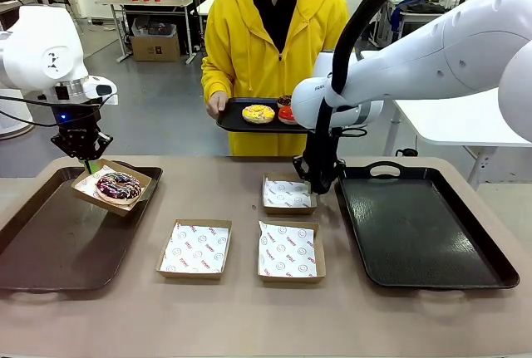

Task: Individually package the donuts and arrange them on the tray.
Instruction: Place the picked Paper togo box on the Handle tray while simultaneously picking up another Paper togo box from the table with the other hand.

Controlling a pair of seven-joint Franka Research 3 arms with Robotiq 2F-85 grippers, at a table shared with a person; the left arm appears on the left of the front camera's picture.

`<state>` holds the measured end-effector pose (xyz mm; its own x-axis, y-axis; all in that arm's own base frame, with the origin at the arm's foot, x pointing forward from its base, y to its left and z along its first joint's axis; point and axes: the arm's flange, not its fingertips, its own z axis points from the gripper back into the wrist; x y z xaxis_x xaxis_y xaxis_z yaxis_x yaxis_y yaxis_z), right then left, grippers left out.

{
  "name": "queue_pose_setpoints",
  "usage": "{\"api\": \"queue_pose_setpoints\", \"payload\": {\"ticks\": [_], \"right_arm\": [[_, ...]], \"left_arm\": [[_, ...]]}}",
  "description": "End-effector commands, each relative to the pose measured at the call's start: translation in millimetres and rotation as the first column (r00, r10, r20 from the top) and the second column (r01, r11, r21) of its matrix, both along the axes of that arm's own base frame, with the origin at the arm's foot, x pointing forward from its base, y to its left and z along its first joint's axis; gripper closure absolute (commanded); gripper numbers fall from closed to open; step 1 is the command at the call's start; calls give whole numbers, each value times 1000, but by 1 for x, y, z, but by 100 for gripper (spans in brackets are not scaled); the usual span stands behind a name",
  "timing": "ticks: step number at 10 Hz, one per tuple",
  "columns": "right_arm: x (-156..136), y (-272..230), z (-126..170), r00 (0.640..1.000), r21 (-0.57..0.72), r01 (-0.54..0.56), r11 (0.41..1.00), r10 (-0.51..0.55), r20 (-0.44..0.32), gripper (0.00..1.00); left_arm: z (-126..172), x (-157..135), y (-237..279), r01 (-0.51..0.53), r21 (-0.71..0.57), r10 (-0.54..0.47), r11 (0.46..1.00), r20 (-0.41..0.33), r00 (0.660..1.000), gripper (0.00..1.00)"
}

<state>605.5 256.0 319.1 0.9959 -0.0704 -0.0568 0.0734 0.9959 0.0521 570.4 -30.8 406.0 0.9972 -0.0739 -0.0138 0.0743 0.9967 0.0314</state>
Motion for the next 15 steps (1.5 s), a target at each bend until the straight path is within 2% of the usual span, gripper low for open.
{"api": "queue_pose_setpoints", "payload": {"ticks": [1, 3, 5, 6, 9, 12, 14, 15], "right_arm": [[10, 3, 1, 999, 10, 27, 1000, -27, -17, 100], [10, 2, 3, 999, 16, 36, 999, -36, -17, 100], [5, -4, 18, 999, 18, 32, 999, -32, -3, 100], [-4, -10, 36, 1000, 21, 25, 999, -25, -17, 100], [-26, -22, 96, 1000, 14, 25, 1000, -25, 8, 100], [-32, -31, 155, 998, 72, 45, 996, -48, 46, 100], [-42, -25, 169, 997, 68, 27, 997, -32, 71, 100], [-44, -24, 164, 997, 38, 32, 999, -35, 74, 100]], "left_arm": [[2, -1, 1, -3, 1, 3, 1000, 2, 1000, 99], [2, -1, 1, -3, 1, 3, 1000, 2, 1000, 99], [2, -1, 1, -3, 1, 3, 1000, 2, 1000, 99], [2, -1, 1, -3, 1, 3, 1000, 2, 1000, 99], [2, -1, 1, -3, 1, 3, 1000, 2, 1000, 99], [2, -1, 1, -3, 1, 3, 1000, 2, 1000, 99], [2, -1, 1, -3, 1, 3, 1000, 2, 1000, 99], [2, -1, 1, -3, 1, 3, 1000, 2, 1000, 99]]}}
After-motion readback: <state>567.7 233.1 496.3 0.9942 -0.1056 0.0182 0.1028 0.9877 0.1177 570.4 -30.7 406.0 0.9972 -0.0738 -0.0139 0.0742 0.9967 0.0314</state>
